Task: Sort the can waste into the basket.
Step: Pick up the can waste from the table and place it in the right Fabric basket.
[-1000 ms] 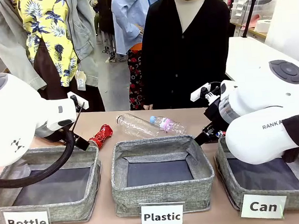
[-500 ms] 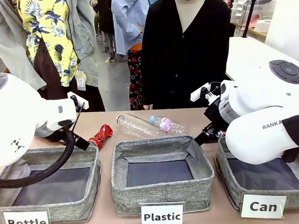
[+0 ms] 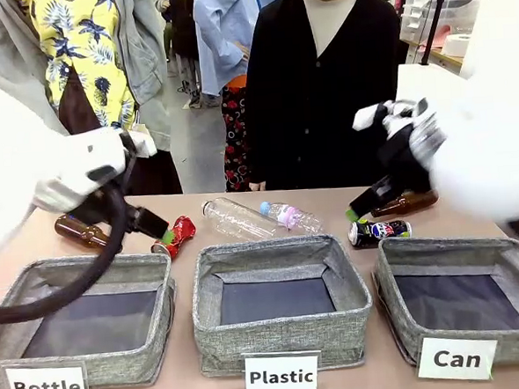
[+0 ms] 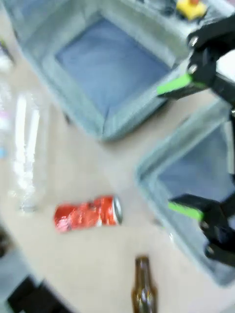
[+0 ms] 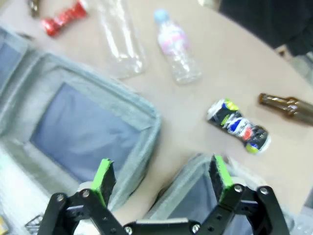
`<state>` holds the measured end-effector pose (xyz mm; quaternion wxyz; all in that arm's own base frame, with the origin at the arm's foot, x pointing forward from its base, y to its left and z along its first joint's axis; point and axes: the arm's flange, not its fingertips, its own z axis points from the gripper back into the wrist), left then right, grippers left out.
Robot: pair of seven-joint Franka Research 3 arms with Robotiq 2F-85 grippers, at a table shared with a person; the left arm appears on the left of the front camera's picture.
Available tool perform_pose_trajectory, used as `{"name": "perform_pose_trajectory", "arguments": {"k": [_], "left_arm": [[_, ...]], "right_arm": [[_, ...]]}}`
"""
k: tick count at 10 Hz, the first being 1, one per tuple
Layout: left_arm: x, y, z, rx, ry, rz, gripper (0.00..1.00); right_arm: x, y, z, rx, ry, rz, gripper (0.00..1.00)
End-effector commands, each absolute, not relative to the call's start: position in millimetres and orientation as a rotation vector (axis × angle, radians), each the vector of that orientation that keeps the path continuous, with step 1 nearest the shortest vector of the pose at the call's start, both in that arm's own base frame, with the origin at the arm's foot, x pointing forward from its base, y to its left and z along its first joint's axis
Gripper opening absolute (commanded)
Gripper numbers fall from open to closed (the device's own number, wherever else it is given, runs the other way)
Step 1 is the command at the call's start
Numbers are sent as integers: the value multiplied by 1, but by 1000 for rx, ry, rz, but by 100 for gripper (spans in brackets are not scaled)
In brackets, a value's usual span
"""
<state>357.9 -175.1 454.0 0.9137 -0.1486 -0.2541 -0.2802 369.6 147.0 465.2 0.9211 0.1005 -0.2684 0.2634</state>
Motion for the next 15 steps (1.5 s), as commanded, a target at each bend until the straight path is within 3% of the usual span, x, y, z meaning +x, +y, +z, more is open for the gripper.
{"name": "perform_pose_trajectory", "arguments": {"k": [1, 4, 8, 10, 12, 13, 15], "left_arm": [[331, -122, 505, -474, -469, -516, 100], [295, -14, 523, -820, -509, -558, 100], [286, 129, 466, -1114, -678, -172, 100], [278, 151, 441, -1146, -712, -10, 100], [300, 155, 435, -1120, -686, 96, 100], [284, 189, 445, -1142, -701, 40, 100], [284, 189, 445, -1142, -701, 40, 100]], "right_arm": [[342, 99, 513, 427, -510, 461, 100], [298, -13, 519, 715, -608, 313, 100], [279, -138, 438, 1065, -676, -133, 100], [275, -162, 414, 1129, -674, -217, 100], [281, -168, 400, 1130, -676, -302, 100], [294, -209, 428, 1117, -663, -278, 100], [294, -209, 428, 1117, -663, -278, 100]]}}
